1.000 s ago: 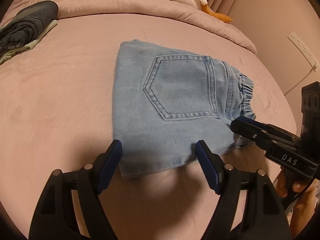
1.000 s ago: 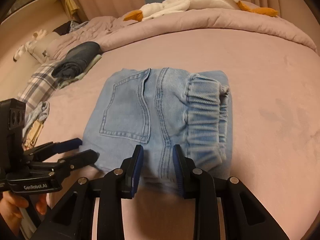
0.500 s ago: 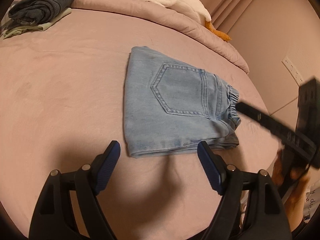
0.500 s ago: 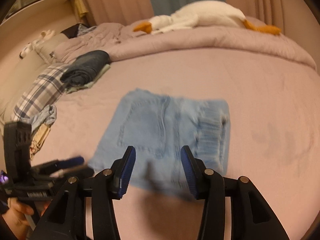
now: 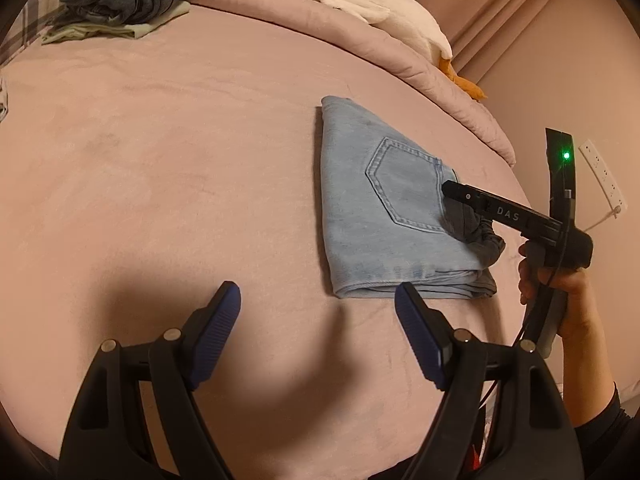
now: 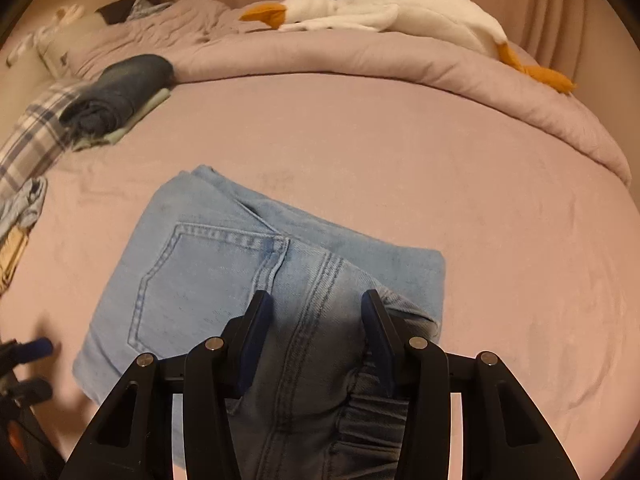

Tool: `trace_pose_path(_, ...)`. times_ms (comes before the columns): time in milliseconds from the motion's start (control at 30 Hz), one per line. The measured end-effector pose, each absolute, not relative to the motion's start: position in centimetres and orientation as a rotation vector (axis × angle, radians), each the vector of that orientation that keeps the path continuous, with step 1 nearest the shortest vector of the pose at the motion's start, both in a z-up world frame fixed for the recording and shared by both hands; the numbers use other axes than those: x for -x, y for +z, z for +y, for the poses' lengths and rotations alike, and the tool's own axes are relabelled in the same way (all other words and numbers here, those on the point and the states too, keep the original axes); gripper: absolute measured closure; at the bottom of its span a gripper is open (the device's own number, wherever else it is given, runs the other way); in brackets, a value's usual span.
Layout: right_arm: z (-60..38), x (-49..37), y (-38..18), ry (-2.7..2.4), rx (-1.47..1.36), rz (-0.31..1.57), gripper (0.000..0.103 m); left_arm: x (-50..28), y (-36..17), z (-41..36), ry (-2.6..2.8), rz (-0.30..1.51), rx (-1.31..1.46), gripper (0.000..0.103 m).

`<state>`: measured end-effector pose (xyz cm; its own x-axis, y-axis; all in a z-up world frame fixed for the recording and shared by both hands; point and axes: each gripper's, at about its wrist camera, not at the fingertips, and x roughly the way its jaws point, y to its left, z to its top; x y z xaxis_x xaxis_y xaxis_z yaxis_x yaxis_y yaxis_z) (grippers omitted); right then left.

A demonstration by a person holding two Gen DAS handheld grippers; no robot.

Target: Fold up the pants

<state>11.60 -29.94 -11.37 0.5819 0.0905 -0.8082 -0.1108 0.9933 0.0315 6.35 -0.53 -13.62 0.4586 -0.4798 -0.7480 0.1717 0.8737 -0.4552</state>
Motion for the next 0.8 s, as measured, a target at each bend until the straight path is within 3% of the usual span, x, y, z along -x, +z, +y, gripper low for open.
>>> trace_pose_path(233, -29.3, -7.2, -8.2, 0.174, -0.057, 0.899, 0.056, -5.8, -13.3, -1.3, -0.450, 1.009, 0.320, 0.023)
trace_pose_path(433, -28.5, -3.9, -13.1, 0.183, -0.045, 0.962, 0.056, -6.1, -13.4, -2.0, -0.464, 1.021, 0.328, 0.023)
trace_pose_path(533, -27.9, -3.7, -12.7, 0.182, -0.005, 0.947, 0.056, -6.2, -13.6, -2.0, -0.464, 1.032, 0.321, 0.023)
trace_pose_path(667, -30.1, -3.7, -11.2, 0.240, -0.165, 0.940, 0.055, -6.5, -13.5, -1.7, -0.464, 1.034, 0.324, 0.021)
trace_pose_path(733, -32.4, -2.6, -10.3, 0.276, -0.329, 0.888, 0.049, -7.1, -13.4, -1.3, -0.456, 1.033, 0.347, 0.020)
trace_pose_path(800, -34.5, -1.4, -9.9, 0.270, -0.456, 0.843, 0.032, -7.9, -13.3, -0.7, -0.455, 1.022, 0.390, 0.017)
